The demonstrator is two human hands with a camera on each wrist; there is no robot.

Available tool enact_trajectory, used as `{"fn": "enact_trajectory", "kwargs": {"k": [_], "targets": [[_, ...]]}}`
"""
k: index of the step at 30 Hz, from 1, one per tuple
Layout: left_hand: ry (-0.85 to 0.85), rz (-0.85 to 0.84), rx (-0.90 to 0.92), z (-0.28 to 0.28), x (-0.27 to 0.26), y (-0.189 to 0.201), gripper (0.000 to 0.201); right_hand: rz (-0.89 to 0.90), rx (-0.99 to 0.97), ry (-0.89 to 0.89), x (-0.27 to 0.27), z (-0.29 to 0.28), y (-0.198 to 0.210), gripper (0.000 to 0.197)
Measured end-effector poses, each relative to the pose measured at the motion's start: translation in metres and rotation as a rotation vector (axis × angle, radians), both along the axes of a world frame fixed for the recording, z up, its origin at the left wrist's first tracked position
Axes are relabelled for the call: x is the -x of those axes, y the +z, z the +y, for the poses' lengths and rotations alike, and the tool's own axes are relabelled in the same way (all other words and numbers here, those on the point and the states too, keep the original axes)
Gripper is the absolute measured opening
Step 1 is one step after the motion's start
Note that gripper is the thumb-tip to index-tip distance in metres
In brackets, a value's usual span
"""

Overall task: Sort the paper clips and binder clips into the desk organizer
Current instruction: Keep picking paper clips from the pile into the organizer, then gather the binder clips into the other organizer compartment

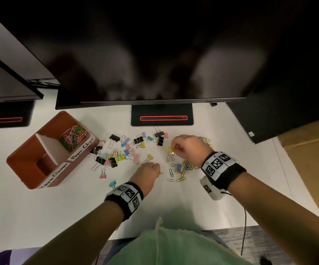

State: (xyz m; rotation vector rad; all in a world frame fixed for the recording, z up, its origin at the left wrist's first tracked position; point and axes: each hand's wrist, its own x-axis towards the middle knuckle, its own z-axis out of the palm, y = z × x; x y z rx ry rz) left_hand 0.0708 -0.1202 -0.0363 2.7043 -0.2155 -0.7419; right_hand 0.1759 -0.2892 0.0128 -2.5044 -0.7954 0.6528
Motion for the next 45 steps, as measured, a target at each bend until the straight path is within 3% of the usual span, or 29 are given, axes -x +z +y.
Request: {"fn": "enact_trajectory", "kwargs": {"k": [5, 9, 12, 17, 19, 21, 23, 28, 32, 37, 42, 45], "targets": [[0.393, -0.171, 0.327, 0.042, -0.004, 0.047, 0.006, -0.058, -0.084, 0.044, 0.000, 0.041, 0.020, 0.015], [0.661, -0.342, 0.355, 0.126, -0.006, 0.083, 0.002, -0.074, -0.184, 0.124, -0.004, 0.117, 0.041, 0.011], [0.832, -0.381, 0.336, 0.183, -0.008, 0.103, 0.002, -0.084, -0.287, 0.156, -0.002, 0.188, 0.056, 0.010], [1.083, -0.258, 0.348, 0.249, -0.016, 0.093, 0.016, 0.008, -0.240, 0.101, 0.003, 0.300, 0.052, 0.015], [1.077, -0.168, 0.340, 0.258, -0.015, 0.089, 0.012, 0.085, -0.182, 0.072, 0.006, 0.321, 0.043, 0.025], [1.040, -0.142, 0.288, 0.260, -0.013, 0.091, 0.032, 0.133, -0.200, 0.045, 0.008, 0.324, 0.038, 0.033], [0.984, -0.190, 0.287, 0.254, -0.005, 0.102, 0.041, 0.150, -0.286, 0.019, 0.007, 0.309, 0.036, 0.033], [0.703, -0.216, 0.372, 0.215, 0.015, 0.112, 0.024, 0.075, -0.380, -0.087, -0.003, 0.219, 0.032, 0.020], [0.509, -0.092, 0.477, 0.153, 0.014, 0.090, 0.018, 0.054, -0.224, -0.135, -0.003, 0.128, 0.014, 0.014], [0.266, 0.067, 0.419, 0.071, 0.001, 0.049, 0.024, 0.138, 0.079, -0.137, 0.012, 0.028, -0.004, 0.016], [0.252, 0.162, 0.376, 0.012, -0.016, 0.029, 0.032, 0.239, 0.116, -0.121, 0.027, -0.033, -0.016, 0.020], [0.252, 0.110, 0.293, -0.013, -0.024, 0.019, 0.036, 0.267, 0.089, 0.009, 0.035, -0.052, -0.027, 0.021]]}}
